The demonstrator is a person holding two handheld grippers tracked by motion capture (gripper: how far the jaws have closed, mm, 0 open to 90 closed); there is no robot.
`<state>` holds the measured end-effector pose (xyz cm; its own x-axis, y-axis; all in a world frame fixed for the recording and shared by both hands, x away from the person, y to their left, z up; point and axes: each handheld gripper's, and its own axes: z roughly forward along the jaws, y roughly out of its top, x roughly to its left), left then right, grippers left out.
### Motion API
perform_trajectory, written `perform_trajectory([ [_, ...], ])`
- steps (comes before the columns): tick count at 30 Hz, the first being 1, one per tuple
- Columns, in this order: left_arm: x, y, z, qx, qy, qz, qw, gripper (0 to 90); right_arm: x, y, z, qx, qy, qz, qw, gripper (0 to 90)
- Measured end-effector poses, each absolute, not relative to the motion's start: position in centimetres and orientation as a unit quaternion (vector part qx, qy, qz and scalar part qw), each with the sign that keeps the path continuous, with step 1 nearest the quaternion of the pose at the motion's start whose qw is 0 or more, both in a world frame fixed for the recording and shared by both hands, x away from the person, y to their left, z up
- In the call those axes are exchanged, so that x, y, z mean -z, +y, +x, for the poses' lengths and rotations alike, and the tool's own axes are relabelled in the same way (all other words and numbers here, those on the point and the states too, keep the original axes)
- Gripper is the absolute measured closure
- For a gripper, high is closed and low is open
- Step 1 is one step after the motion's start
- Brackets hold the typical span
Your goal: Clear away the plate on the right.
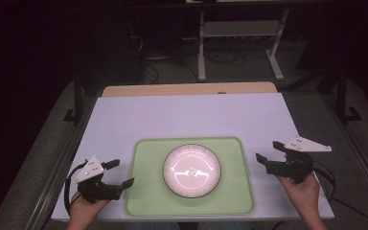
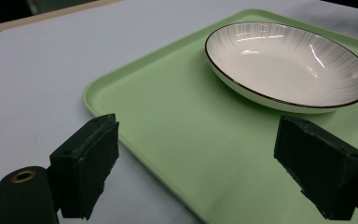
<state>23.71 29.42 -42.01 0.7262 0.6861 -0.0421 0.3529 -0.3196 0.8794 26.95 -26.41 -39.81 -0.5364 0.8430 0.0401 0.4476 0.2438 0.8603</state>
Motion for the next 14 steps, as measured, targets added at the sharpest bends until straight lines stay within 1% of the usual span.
perform_trajectory([
  [9,42.1,29.4,23.8,-0.171,0.328,0.794,0.483,13.6,40.6,-27.6,25.8,-0.443,0.756,0.426,0.226,20.9],
  [14,42.0,29.4,23.8,-0.171,0.325,0.795,0.483,13.5,41.6,-28.1,25.3,-0.449,0.753,0.429,0.218,20.9],
])
